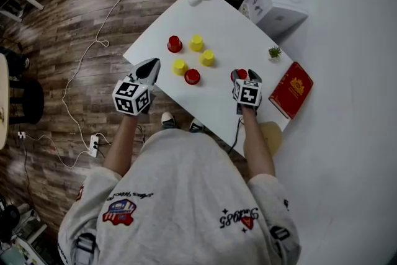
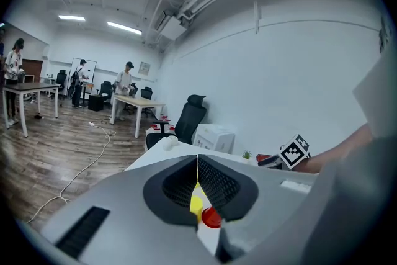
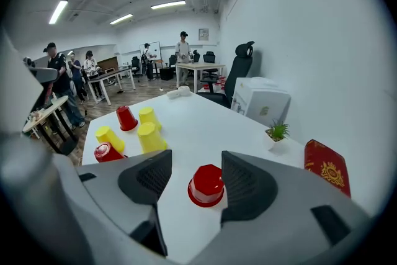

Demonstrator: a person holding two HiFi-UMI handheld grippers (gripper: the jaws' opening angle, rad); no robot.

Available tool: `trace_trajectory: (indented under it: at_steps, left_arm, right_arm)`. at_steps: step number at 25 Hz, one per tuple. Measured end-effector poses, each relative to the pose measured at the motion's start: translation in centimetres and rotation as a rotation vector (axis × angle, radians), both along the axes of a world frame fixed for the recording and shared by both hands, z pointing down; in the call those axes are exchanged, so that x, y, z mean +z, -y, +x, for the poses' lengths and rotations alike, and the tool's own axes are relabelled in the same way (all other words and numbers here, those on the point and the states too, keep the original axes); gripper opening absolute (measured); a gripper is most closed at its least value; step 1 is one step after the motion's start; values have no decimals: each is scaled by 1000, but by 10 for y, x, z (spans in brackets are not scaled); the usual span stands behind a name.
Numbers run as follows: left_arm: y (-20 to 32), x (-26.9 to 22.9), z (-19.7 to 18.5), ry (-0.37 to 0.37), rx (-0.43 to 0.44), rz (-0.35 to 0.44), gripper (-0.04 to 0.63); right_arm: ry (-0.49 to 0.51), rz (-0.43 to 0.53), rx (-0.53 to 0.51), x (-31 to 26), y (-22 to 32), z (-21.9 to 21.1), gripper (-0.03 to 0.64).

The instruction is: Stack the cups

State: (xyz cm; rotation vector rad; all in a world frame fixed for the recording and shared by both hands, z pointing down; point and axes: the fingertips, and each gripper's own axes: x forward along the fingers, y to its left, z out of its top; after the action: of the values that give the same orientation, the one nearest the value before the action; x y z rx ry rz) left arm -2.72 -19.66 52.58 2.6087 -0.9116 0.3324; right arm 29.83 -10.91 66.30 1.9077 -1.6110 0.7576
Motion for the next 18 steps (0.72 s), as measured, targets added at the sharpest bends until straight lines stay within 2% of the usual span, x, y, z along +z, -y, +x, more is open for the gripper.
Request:
trace_trajectory:
  at_steps: [5, 10, 13, 15, 18]
  left_arm:
    - [2, 0, -10, 10, -18, -4, 6]
    - [6, 2, -24, 21, -50, -2, 6]
    - [8, 4, -33, 23, -70, -4, 6]
    - [9, 5, -37, 23, -78, -7, 6]
    - [10, 6, -40, 22, -79, -11, 6]
  right_arm:
    - [44, -71, 21, 20, -1, 9, 256]
    - [40, -126, 36, 43, -4, 18, 253]
    - [17, -140, 40, 47, -4, 23, 220]
    - [12, -139, 32, 47, -2, 22, 222]
    - [15, -95, -11, 38, 11, 12, 222]
